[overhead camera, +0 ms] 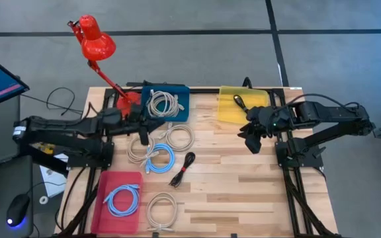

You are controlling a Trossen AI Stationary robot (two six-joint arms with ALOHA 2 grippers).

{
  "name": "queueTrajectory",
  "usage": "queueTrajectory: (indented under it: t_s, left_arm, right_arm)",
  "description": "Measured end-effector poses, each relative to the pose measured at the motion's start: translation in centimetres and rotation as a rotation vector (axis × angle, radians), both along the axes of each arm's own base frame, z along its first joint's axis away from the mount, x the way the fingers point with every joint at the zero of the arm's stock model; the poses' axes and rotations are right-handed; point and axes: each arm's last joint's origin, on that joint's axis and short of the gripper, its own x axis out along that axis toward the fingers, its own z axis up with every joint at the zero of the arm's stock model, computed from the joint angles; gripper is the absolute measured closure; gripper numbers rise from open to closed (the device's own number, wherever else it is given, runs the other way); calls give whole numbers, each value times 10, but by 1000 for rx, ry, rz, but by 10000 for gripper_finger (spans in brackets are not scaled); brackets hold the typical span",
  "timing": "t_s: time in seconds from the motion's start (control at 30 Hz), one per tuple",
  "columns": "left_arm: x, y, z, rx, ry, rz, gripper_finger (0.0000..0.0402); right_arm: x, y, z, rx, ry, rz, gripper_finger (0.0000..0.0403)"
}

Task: Pick & Place USB Port
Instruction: Put the black charger cable into the yellow bin

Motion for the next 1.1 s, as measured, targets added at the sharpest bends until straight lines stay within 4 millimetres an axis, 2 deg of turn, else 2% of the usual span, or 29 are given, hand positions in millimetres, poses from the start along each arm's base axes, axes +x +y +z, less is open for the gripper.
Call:
queueTrajectory:
  t_s: [0.17, 0.27, 0.53, 0.73, 1.1]
  left_arm:
    - [7, -26, -1, -51, 77, -31, 399]
    - [15, -41, 8, -45, 151, -37, 399]
    - [52, -70, 24, -55, 301, -74, 399]
    - [76, -84, 11, -152, 480, 15, 399]
    - [131, -104, -41, -362, 669, 88, 400]
  right_arm:
    - [0, -1, 0, -21, -2, -20, 284]
    - [0, -1, 0, -23, -5, -22, 284]
    - [0, -3, 1, -70, -11, -64, 284]
    - [-4, -3, -3, -127, 54, -22, 284]
    - [-19, -6, -13, -186, 251, -20, 284]
